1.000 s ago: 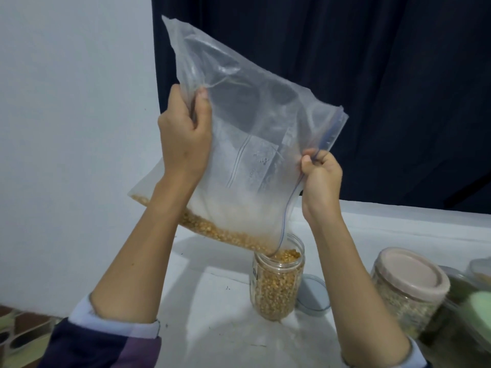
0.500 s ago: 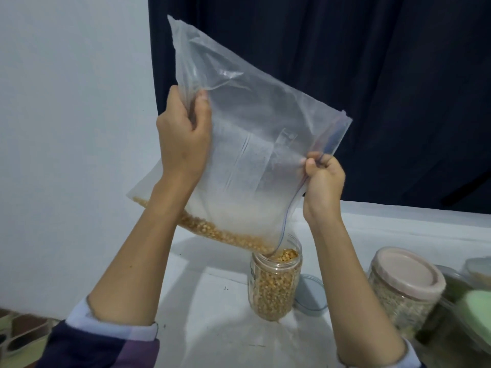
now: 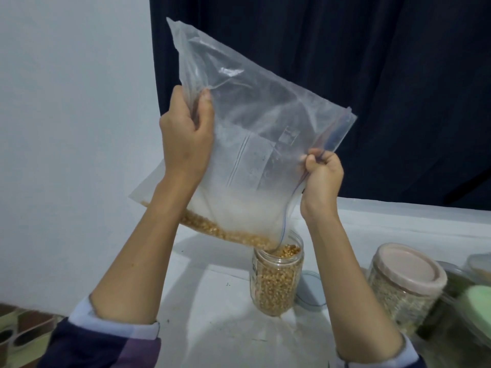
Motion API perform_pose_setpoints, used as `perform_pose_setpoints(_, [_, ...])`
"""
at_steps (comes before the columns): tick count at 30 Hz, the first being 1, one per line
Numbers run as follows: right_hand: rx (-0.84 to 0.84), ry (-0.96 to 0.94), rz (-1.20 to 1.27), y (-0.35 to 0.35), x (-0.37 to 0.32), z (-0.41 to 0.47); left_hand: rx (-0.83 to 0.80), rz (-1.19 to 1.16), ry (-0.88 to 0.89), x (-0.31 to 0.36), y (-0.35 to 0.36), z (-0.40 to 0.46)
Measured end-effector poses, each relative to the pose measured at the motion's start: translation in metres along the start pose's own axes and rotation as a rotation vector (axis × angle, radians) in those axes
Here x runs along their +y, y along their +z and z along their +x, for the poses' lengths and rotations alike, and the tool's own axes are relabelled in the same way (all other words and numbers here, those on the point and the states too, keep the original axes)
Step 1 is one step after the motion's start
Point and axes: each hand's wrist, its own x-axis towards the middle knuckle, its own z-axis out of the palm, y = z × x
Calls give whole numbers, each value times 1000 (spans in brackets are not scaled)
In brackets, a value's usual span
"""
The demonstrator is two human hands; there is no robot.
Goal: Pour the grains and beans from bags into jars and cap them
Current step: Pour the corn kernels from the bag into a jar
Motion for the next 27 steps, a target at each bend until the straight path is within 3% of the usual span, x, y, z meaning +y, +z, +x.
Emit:
perform_pose_setpoints(9, [-24, 22, -34, 3, 3, -2, -8, -6, -17, -1, -1, 0])
perform_pose_setpoints(18, [83, 24, -21, -2, 3, 1, -34, -22, -32, -4, 0, -4])
perform_pose_setpoints(22, [56, 22, -63, 0, 5, -2, -53, 26, 52, -4, 1, -4])
perform_pose_setpoints(27, [68, 26, -52, -4, 2, 0, 16, 86, 20, -14, 3, -2])
